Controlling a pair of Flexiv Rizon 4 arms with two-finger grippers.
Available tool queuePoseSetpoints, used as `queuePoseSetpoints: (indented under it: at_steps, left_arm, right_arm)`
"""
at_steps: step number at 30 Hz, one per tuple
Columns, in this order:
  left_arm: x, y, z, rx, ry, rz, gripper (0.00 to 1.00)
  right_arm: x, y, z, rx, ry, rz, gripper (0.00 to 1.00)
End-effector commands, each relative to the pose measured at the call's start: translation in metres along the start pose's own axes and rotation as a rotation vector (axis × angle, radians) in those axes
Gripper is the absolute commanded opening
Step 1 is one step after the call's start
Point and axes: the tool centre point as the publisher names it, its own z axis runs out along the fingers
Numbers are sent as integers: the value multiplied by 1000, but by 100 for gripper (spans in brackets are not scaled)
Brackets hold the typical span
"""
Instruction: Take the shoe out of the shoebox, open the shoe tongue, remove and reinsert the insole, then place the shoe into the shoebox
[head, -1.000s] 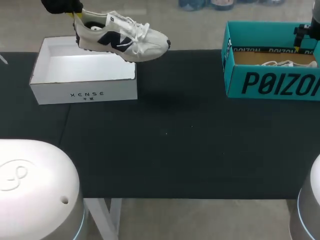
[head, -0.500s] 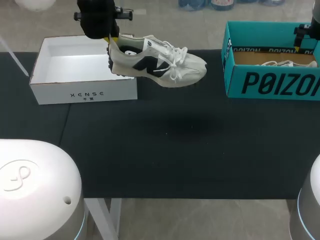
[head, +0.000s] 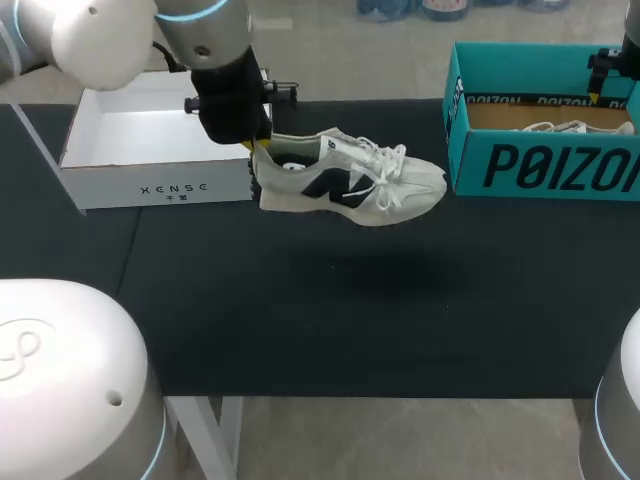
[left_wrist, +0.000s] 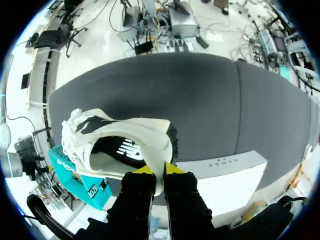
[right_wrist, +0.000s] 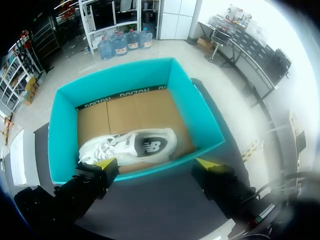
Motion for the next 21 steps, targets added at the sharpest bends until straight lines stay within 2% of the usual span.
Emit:
queuePoseSetpoints:
  at_steps: [1,10,14,21]
  left_arm:
    - [-5,-8,15,4,4,-26,0]
    - [-11,-31,56,53,40,-55,0]
    - [-20,-47,74,76,39,-49,0]
    - [-28,-61,106,105,35,-43,0]
  right_arm:
    - [0,-1,0,-2,0,0,100]
    - [0,-1,0,-2,0,0,100]
    - [0,-1,0,-2,0,0,100]
    - [0,-1,0,-2,0,0,100]
